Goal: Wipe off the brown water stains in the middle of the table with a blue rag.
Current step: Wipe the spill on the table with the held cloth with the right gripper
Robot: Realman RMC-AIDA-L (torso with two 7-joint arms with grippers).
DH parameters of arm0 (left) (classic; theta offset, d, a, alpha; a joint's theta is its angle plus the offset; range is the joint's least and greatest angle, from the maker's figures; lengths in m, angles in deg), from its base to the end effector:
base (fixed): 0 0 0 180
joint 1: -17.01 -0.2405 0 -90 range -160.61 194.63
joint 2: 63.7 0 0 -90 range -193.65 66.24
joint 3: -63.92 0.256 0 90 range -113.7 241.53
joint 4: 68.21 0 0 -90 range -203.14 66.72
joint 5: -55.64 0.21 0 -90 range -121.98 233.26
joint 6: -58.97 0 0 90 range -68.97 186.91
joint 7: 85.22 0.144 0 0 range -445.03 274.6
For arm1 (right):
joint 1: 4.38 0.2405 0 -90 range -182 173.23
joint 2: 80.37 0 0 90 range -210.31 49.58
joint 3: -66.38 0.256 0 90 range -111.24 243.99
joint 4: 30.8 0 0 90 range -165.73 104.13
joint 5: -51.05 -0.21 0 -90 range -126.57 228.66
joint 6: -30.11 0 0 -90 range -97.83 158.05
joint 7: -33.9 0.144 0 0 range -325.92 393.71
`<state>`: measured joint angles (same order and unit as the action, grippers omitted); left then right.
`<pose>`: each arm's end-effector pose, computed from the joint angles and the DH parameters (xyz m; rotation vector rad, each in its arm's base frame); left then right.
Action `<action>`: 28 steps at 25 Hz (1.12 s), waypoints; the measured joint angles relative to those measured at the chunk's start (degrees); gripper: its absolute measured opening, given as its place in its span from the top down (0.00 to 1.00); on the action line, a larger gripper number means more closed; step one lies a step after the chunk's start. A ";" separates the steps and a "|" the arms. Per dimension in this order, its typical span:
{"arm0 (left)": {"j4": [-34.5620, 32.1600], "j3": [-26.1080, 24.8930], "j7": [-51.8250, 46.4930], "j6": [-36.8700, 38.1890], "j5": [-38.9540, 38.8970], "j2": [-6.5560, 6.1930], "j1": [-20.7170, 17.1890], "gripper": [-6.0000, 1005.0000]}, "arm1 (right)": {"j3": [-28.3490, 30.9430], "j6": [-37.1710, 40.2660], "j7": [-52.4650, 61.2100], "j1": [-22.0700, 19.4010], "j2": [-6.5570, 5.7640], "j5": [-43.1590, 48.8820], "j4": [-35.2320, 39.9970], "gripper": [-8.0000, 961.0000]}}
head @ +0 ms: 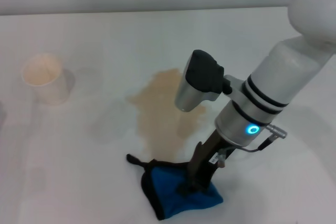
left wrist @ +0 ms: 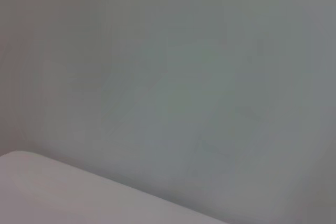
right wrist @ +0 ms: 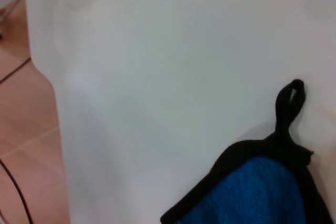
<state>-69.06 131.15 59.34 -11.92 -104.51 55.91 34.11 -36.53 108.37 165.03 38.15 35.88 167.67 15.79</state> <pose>-0.3878 0.2651 -0.0048 -1.4822 -0.9368 -0.8294 0.1918 0.3102 -0.1021 2.8495 -0.7966 0.4876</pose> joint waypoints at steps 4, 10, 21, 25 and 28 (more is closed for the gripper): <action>0.02 0.04 0.02 0.05 0.02 0.00 0.09 0.11 | -1.90 -2.21 -0.94 -0.02 0.00 -2.62 0.00 0.89; 0.04 0.09 -0.09 0.01 0.02 0.07 0.13 0.11 | -2.35 -5.49 -0.97 -0.18 -0.03 -3.04 -0.06 0.89; 0.12 0.09 -0.09 -0.27 0.02 0.09 0.61 0.11 | 1.60 -8.42 -0.73 0.37 -0.76 -1.21 -2.23 0.89; 0.23 0.09 -0.07 -0.33 0.01 0.09 0.76 0.11 | 5.86 -8.63 -0.68 0.51 -0.84 2.56 -3.12 0.89; 0.24 0.09 -0.14 -0.35 0.01 0.09 0.83 0.11 | 9.21 -10.05 -0.65 0.55 -0.88 4.11 -4.22 0.89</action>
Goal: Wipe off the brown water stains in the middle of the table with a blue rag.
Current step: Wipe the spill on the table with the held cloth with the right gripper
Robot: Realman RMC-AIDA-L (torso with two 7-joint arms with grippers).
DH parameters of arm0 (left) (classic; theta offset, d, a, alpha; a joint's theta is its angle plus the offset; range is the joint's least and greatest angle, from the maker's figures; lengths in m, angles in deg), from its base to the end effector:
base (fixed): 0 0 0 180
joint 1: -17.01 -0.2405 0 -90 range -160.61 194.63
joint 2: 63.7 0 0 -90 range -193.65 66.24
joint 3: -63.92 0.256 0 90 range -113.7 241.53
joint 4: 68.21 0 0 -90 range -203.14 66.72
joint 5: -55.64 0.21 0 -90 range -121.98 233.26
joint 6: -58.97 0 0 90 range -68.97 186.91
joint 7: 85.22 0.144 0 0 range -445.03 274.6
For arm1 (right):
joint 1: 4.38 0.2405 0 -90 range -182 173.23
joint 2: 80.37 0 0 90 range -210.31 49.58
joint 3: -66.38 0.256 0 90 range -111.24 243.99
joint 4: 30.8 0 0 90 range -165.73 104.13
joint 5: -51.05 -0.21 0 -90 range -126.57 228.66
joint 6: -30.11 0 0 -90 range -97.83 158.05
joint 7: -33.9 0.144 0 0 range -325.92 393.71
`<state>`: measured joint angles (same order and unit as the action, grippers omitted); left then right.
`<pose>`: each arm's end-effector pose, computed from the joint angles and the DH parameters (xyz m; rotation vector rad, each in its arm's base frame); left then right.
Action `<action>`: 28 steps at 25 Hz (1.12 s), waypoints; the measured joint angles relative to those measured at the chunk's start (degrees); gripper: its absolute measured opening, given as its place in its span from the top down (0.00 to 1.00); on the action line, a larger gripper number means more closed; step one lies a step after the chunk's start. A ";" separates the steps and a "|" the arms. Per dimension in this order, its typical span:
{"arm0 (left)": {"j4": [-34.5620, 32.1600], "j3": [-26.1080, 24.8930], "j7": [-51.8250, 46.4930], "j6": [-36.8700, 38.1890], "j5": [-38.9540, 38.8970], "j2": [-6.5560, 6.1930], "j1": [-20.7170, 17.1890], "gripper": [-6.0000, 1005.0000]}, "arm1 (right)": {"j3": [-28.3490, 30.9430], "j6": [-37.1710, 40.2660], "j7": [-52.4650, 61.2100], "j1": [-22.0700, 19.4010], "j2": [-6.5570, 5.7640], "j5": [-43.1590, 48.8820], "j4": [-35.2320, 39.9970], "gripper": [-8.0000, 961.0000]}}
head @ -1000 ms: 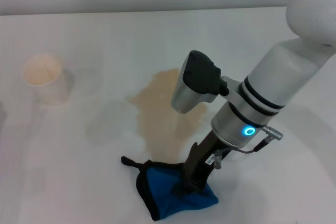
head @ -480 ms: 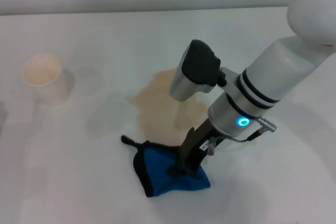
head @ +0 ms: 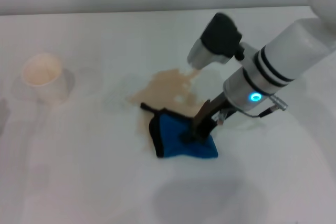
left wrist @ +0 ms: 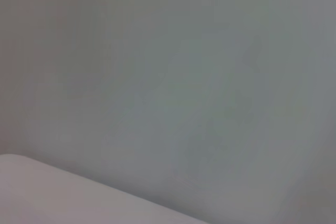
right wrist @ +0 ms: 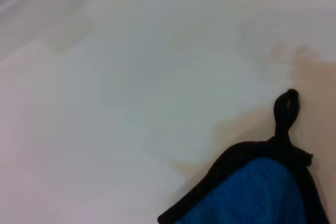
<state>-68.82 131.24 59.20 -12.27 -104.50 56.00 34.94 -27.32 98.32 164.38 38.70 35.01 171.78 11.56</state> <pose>-0.3832 0.2698 -0.0059 -1.4916 -0.9297 -0.8454 0.2078 0.3577 -0.0834 -2.8754 0.9266 -0.3513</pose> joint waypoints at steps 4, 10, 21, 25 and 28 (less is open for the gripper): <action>0.00 0.00 0.03 -0.03 0.00 0.00 0.00 0.11 | 4.14 -1.87 0.09 -0.15 -0.10 2.18 -0.91 0.89; -0.30 -0.01 0.13 0.00 0.00 -0.01 0.00 0.11 | 9.19 -6.55 0.29 -0.37 -0.33 4.47 -3.23 0.89; -0.51 0.00 0.17 0.04 -0.01 -0.09 0.09 0.11 | 14.06 -13.54 0.30 -0.51 -0.13 6.83 -6.06 0.89; -0.53 -0.06 0.25 0.07 -0.10 -0.09 0.09 0.11 | 13.57 -12.18 0.30 -0.22 0.10 6.45 -6.83 0.89; -0.53 -0.10 0.26 0.10 -0.12 -0.09 0.11 0.11 | 13.34 -8.89 0.21 -0.14 0.36 5.93 -6.58 0.89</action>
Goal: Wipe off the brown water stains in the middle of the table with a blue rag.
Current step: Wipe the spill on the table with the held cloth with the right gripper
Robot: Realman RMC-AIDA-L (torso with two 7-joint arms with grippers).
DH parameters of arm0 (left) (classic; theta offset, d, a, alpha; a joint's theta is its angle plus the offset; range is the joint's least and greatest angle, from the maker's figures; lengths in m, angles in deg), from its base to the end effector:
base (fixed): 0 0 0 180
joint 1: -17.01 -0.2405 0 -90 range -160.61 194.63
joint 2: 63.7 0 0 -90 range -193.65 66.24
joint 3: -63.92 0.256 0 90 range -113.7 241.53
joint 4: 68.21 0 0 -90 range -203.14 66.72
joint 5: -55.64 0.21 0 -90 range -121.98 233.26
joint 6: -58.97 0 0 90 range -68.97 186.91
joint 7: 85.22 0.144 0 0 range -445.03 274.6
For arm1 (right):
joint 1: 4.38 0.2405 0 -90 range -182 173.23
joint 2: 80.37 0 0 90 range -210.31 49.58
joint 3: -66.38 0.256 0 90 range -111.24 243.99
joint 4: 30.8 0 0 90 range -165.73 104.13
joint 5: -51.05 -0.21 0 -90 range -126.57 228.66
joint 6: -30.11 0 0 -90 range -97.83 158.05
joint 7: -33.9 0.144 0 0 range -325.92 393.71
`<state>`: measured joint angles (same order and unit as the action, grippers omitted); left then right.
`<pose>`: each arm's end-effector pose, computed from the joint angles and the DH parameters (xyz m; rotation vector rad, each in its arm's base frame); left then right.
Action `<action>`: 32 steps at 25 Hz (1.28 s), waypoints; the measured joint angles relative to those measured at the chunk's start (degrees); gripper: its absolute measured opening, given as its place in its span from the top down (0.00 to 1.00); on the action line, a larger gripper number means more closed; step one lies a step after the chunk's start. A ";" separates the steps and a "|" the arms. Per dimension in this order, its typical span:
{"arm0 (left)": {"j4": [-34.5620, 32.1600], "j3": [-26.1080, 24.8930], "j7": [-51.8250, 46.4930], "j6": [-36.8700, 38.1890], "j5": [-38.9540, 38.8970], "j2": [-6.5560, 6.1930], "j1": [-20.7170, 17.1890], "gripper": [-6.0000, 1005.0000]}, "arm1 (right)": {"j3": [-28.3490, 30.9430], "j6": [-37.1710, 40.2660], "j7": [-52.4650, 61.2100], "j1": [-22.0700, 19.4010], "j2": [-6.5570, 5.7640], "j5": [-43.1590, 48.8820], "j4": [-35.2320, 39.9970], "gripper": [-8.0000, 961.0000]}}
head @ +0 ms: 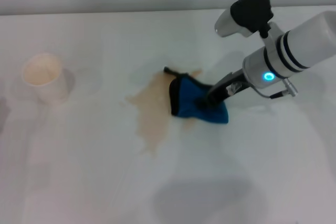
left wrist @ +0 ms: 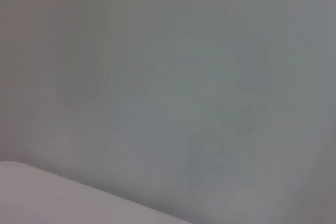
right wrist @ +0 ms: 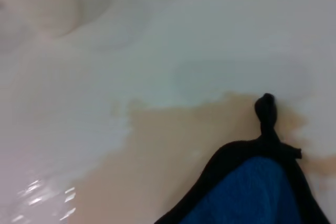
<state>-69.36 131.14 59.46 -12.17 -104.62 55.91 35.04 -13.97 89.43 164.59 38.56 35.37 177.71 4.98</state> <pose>-0.3823 0.2725 -0.0034 -1.4905 -0.9156 -0.8470 0.2411 0.3895 -0.0616 -2.5986 1.0933 -0.2036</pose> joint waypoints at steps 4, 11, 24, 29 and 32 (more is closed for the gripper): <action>0.00 -0.06 0.00 0.16 -0.01 -0.06 0.29 0.11 | -2.75 3.51 -0.18 -0.02 0.22 -2.26 0.47 0.89; 0.00 0.03 0.04 0.29 0.09 -0.09 0.65 0.11 | -12.48 4.30 -0.35 -0.21 0.14 -9.80 1.01 0.89; 0.13 0.10 0.09 0.31 0.13 -0.06 1.32 0.11 | -24.12 0.85 -8.05 -2.88 0.52 -25.93 2.21 0.90; 0.17 0.04 0.07 0.31 0.12 0.01 1.39 0.11 | -24.76 -3.85 -8.20 -3.79 0.52 -26.62 2.26 0.90; 0.20 0.03 0.07 0.31 0.08 0.01 1.39 0.11 | -24.78 -6.37 -8.24 -4.36 0.51 -26.74 2.28 0.90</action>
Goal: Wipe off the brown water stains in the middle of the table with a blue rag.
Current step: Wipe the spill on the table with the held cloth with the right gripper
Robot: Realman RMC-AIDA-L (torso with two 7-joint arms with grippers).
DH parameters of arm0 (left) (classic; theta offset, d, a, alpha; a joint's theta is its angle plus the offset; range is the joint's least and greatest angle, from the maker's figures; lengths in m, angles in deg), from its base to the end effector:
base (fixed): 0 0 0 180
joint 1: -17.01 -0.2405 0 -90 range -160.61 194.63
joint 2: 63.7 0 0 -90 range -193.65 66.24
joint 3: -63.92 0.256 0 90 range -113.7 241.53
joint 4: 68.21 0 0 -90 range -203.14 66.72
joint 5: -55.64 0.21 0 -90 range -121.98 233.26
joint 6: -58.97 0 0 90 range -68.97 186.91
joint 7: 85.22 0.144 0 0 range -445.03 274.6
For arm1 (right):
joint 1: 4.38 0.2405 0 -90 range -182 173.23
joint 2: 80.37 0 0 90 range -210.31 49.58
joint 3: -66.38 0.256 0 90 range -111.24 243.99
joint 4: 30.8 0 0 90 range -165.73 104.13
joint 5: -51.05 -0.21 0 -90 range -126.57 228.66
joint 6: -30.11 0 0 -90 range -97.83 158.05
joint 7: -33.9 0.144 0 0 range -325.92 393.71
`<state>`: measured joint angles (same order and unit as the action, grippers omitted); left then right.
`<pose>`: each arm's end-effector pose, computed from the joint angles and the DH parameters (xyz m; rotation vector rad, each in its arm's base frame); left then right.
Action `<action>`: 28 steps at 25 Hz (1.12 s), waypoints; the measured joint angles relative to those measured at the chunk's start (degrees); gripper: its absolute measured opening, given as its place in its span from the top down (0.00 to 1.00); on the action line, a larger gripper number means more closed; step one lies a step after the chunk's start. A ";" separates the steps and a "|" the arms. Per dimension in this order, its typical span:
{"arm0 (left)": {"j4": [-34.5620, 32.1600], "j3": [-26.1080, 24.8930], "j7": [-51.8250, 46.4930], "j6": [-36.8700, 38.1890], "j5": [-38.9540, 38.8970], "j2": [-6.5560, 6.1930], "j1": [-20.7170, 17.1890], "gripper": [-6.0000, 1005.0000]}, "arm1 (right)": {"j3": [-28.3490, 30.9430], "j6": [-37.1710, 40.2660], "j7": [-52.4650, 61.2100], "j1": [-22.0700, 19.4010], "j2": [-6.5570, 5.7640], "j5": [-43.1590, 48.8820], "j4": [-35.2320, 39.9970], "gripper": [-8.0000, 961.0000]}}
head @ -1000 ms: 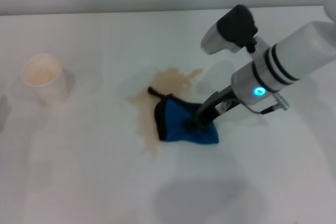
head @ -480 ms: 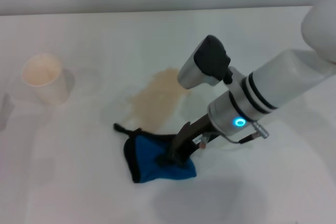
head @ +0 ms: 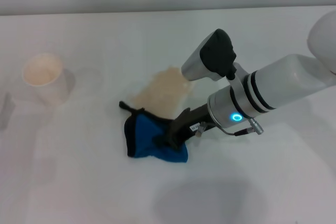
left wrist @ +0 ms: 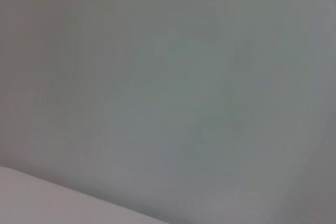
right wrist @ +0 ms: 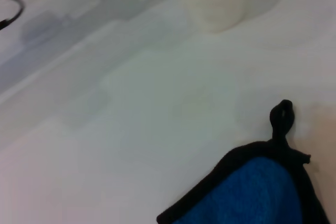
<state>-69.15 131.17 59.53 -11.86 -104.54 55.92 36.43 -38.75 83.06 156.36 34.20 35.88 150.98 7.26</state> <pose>-0.3766 0.2809 -0.0047 -1.5064 -0.9060 -0.8565 0.2167 0.3417 -0.1187 -2.8325 0.9886 -0.0466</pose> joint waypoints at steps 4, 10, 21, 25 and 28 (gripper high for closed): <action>0.01 -0.09 0.02 0.00 -0.08 0.00 0.00 0.11 | -0.02 -3.39 -0.07 -0.32 -0.01 -0.02 -0.01 0.90; -0.09 -0.27 0.03 0.04 -0.19 0.00 0.01 0.11 | -0.06 -9.38 -0.27 -0.90 -0.04 0.32 -0.06 0.90; -0.20 -0.29 -0.21 0.05 -0.31 0.00 0.00 0.11 | 0.33 -17.85 -0.95 -1.58 -0.42 0.82 -0.94 0.90; -0.20 -0.29 -0.29 -0.01 -0.31 0.00 0.00 0.11 | 2.01 -19.39 -0.97 -1.69 -0.67 1.00 -1.83 0.90; -0.17 -0.29 -0.32 0.00 -0.31 0.04 0.00 0.11 | 4.19 -20.49 -1.00 -1.69 -0.75 1.09 -3.09 0.90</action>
<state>-69.33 130.88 59.21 -11.86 -104.85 55.96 36.43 -34.56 62.58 155.36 32.51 35.13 152.07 4.18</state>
